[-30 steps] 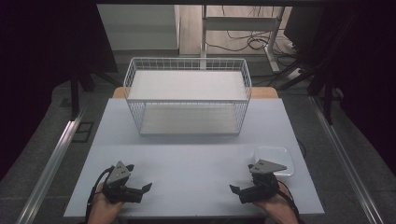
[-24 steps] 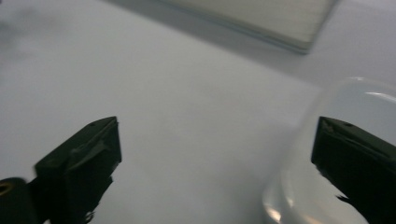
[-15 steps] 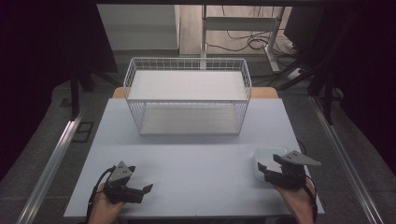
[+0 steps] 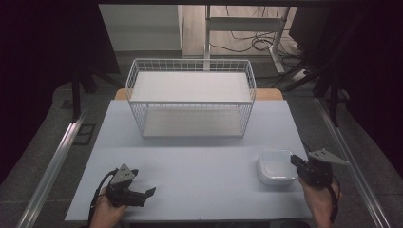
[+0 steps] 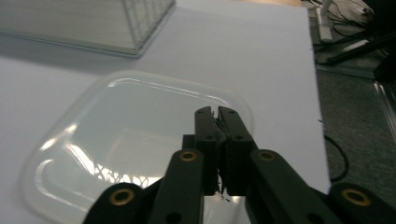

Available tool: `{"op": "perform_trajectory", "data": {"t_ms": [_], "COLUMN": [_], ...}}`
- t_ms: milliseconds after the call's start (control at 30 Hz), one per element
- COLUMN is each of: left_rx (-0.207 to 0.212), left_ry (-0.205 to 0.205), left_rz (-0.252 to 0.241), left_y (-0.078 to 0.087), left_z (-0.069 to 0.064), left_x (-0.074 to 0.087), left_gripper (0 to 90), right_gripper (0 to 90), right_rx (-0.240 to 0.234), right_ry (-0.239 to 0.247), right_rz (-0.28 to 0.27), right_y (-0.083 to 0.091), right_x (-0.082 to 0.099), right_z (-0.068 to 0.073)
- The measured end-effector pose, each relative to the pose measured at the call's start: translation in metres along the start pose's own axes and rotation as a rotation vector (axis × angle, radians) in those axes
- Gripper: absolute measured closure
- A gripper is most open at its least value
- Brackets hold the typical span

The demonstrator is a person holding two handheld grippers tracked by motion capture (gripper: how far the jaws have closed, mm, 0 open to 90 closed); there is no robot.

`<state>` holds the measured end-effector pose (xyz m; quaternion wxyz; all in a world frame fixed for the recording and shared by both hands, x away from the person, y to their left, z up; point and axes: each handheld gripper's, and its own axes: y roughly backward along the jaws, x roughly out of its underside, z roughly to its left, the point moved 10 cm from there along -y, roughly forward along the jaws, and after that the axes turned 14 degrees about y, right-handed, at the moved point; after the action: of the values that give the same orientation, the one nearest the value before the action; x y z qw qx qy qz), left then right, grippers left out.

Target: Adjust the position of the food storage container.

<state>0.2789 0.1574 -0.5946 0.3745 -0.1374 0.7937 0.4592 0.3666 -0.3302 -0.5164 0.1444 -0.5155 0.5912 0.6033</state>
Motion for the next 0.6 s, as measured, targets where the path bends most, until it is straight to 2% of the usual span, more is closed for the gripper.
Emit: {"op": "perform_trajectory", "data": {"t_ms": [167,300,400,467,600], "left_rx": [-0.001,-0.001,-0.002,-0.002,-0.001], "left_ry": [0.0,0.004,0.008,0.011,0.014], "left_rz": [0.005,0.008,0.011,0.013,0.015], "left_y": [-0.001,-0.001,-0.002,-0.002,-0.002], "left_z": [0.0,0.0,0.001,0.001,0.001], "left_x": [0.0,0.001,0.001,0.001,0.001], "left_gripper": [4.7,4.8,4.9,5.0,5.1], "right_gripper": [88.9,89.0,89.0,89.0,89.0], "right_rx": [0.05,0.049,0.025,0.026,-0.011], "right_ry": [-0.033,-0.059,-0.068,-0.059,-0.061], "right_rz": [0.038,0.077,0.088,0.097,0.095], "right_y": [-0.005,-0.011,-0.013,-0.014,-0.016], "right_x": [0.012,0.022,0.024,0.023,0.021], "right_z": [-0.021,-0.029,-0.026,-0.023,-0.013]}}
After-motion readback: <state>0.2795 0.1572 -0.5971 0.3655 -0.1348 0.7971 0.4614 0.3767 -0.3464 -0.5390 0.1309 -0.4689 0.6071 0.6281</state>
